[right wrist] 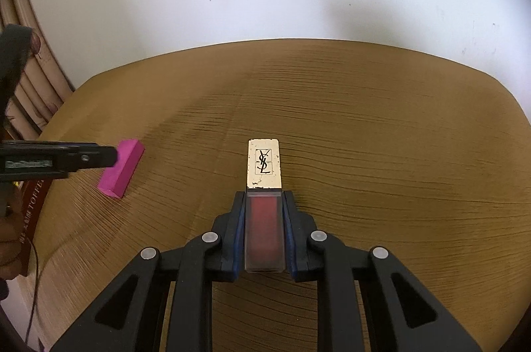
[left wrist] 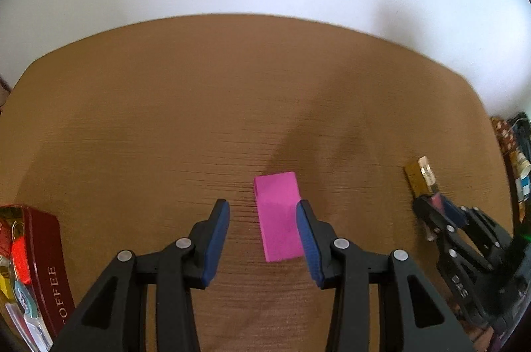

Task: Organize rigid objects
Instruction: 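Grasp the pink eraser with the left tool while the right tool holds the lip gloss, then lower the pink eraser into the tin tray and open the left tool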

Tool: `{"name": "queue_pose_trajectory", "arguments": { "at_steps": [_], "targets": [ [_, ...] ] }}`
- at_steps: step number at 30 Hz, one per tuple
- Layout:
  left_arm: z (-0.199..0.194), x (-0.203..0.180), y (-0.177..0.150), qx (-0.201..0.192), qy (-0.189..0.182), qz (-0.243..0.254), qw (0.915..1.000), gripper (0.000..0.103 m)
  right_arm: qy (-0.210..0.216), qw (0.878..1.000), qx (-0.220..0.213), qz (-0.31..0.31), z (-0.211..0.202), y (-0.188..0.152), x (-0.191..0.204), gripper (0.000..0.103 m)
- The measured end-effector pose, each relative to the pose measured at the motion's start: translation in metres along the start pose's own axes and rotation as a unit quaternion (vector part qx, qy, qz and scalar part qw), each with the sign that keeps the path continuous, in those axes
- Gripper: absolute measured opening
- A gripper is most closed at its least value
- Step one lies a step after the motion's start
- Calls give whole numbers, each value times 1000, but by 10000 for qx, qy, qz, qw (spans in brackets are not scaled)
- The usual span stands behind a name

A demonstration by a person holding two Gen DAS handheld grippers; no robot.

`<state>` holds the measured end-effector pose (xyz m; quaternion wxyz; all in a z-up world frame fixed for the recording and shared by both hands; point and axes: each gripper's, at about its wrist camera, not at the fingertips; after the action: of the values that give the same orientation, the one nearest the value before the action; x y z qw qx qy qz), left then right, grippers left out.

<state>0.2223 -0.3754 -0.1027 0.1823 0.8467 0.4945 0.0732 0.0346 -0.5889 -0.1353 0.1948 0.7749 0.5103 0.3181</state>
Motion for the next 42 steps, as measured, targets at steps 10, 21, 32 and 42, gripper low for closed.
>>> {"name": "queue_pose_trajectory", "arguments": {
  "at_steps": [10,21,32,42],
  "targets": [
    [20,-27,-2,-200,504,333,9980,34,38,10000,8,23,2,6,-1,18],
    [-23,-65,-40,-1785,2332,933,9513,30,3,10000,17,7,9,2,-4,18],
    [-69,-73,-79,-2873,3367,1202,8886,30,-154,9998,37,-105,5,2,3,18],
    [-143,36,-119,-2173,2069,108,9539,30,-589,9971,82,-464,13,-2,27,18]
  ]
}}
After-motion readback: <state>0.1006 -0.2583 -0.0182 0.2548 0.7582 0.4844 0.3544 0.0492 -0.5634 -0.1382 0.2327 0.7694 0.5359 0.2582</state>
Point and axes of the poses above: each gripper's, at about its wrist camera, not at the fingertips, and z roughly the way its jaws point, x to its left, y to its top
